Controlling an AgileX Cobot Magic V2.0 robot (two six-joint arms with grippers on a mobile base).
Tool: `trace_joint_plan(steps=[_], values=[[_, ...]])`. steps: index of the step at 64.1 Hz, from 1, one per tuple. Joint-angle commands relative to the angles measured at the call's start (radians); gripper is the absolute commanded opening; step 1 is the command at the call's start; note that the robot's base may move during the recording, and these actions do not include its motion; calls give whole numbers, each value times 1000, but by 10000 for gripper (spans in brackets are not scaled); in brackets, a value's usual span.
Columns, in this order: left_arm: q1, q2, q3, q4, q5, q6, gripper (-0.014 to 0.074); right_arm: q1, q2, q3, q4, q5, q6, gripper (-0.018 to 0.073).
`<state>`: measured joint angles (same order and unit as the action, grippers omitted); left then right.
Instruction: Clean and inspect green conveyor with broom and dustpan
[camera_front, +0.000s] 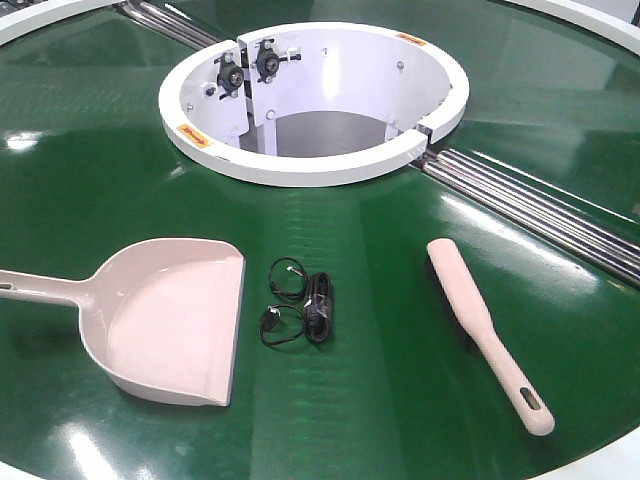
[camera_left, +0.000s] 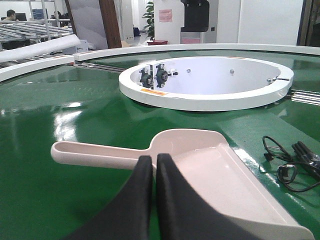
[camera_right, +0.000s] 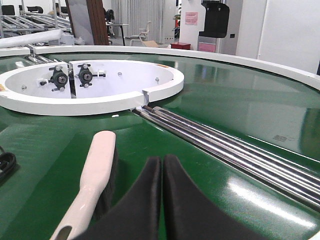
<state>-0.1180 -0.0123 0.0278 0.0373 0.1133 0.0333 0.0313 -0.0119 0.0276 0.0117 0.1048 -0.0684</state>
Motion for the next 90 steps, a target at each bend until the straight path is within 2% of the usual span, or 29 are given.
trace_joint_plan(steps=[1, 67, 74, 83, 86, 90], values=[[1, -14, 9, -1, -70, -5, -6, -6, -11, 4, 0, -81, -7, -8], [1, -14, 9, -1, -73, -5, -6, -6, -11, 4, 0, -78, -7, -8], [1, -14, 9, -7, -168, -6, -6, -6, -11, 4, 0, -78, -7, -8], [1, -12, -46, -83, -358, -12, -6, -6, -11, 4, 1, -79, -7, -8], [1, -4, -86, -111, -371, -11, -6, -6, -11, 4, 1, -79, -7, -8], [1, 27, -164, -122, -331, -10, -6, -6, -11, 4, 1, -79, -7, -8]])
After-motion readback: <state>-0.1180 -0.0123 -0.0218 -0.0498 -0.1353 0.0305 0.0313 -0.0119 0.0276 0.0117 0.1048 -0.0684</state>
